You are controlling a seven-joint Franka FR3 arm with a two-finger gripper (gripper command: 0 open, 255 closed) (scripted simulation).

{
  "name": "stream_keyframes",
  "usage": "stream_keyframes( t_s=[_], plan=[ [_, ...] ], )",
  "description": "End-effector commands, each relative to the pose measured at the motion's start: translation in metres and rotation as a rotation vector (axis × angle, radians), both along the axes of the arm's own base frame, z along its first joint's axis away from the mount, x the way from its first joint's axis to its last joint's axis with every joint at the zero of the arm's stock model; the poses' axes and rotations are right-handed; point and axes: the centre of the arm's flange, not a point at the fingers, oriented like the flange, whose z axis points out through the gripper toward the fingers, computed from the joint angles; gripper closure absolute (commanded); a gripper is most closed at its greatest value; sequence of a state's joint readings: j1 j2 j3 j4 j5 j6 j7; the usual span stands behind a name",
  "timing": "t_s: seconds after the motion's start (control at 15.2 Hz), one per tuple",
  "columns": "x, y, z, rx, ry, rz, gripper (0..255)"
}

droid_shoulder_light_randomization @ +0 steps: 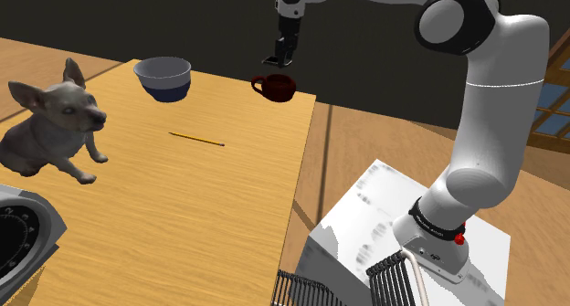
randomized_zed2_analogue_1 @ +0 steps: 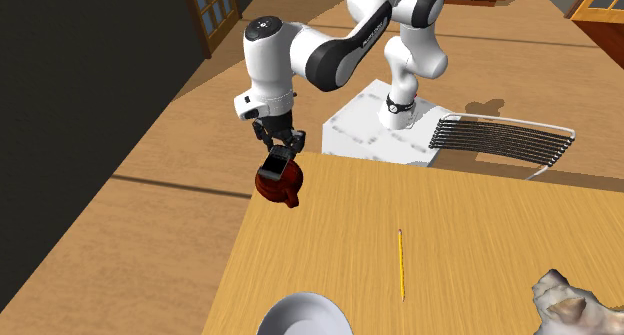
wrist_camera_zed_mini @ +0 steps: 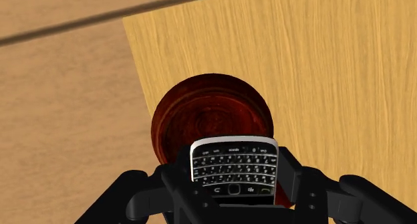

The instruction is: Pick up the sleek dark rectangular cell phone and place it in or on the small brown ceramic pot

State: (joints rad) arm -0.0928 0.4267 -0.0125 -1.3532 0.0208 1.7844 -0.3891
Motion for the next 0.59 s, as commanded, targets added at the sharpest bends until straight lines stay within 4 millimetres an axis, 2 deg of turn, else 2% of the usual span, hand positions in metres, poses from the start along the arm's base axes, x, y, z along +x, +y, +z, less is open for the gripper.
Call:
stream_keyframes(
  t_s=[0.0, 0.4, 0.53],
  plan=[
    [0.0, 0.001, -0.011, 0.0, -0.001, 0.0, 255],
    [0.0, 0.001, -0.046, 0.0, -0.001, 0.0, 255],
    [0.0, 0.001, -0.046, 0.0, -0.001, 0.0, 255]
  ],
)
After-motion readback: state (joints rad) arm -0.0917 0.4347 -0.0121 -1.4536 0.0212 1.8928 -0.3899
